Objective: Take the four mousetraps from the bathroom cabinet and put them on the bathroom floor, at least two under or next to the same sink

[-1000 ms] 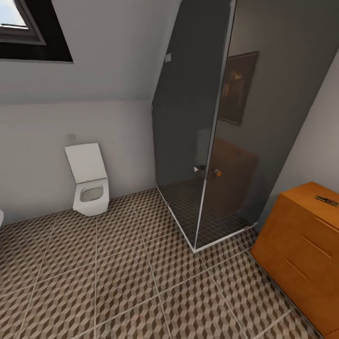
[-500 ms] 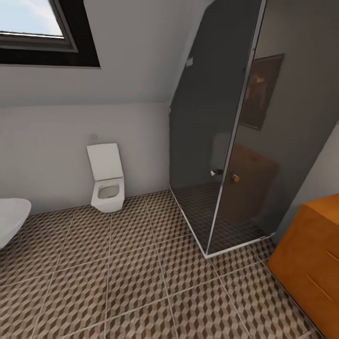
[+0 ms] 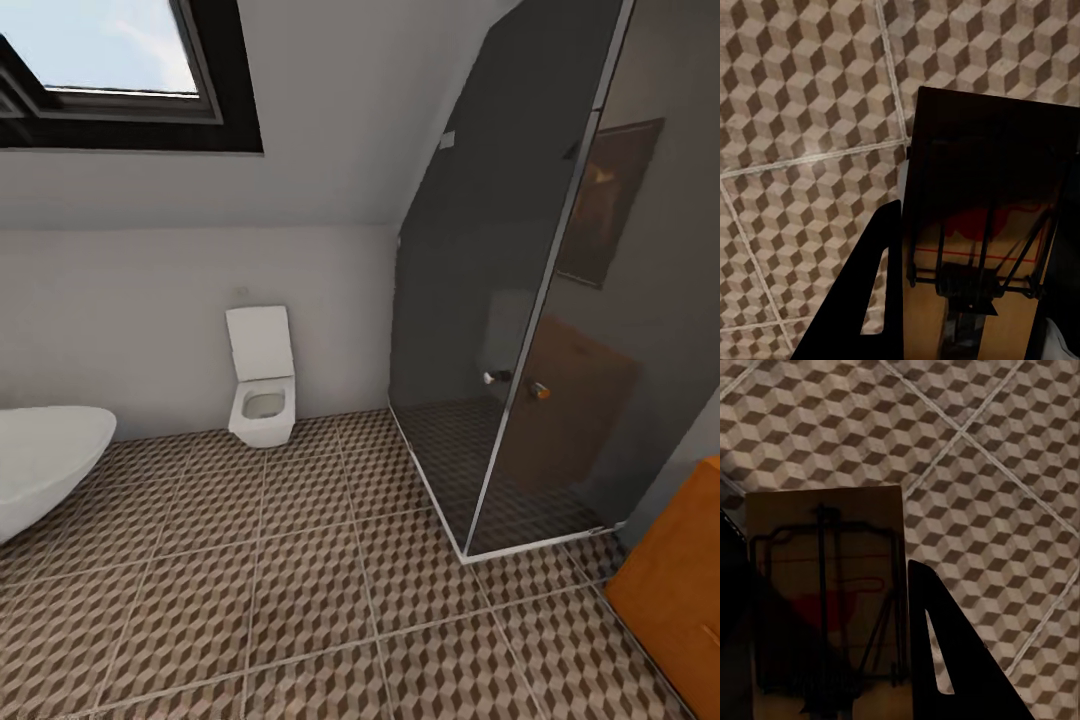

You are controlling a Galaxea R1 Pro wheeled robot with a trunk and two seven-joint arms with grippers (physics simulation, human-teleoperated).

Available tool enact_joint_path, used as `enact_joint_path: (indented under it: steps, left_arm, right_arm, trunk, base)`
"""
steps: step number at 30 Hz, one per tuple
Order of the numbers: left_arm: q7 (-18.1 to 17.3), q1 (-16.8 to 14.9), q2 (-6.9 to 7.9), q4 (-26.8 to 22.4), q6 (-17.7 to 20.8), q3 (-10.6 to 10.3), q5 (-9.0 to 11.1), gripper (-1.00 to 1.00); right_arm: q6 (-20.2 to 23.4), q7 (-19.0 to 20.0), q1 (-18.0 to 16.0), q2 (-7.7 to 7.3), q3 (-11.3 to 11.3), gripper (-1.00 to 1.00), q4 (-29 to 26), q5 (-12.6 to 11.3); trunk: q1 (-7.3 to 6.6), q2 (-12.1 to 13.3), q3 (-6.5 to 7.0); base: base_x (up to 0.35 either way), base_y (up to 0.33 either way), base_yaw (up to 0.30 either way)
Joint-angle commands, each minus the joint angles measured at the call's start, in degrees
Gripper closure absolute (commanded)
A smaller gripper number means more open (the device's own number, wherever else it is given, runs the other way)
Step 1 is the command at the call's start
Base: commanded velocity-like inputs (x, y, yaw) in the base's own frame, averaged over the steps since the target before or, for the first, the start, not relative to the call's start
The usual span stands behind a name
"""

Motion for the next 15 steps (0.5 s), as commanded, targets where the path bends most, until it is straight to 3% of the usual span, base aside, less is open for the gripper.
enact_joint_path:
  steps: [1, 15]
  left_arm:
    - [0.62, -0.12, 0.04, -0.24, 0.02, -0.21, 0.06, 1.00]
    - [0.62, -0.12, 0.04, -0.24, 0.02, -0.21, 0.04, 1.00]
  right_arm:
    - [-0.31, 0.22, -0.08, -0.01, 0.44, 1.00, 0.14, -0.68]
    - [-0.31, 0.22, -0.08, -0.01, 0.44, 1.00, 0.14, -0.67]
  trunk:
    - [0.04, -0.12, -0.06]
    - [0.04, -0.12, 0.83]
  base:
    - [0.000, 0.000, 0.228]
    - [0.000, 0.000, 0.229]
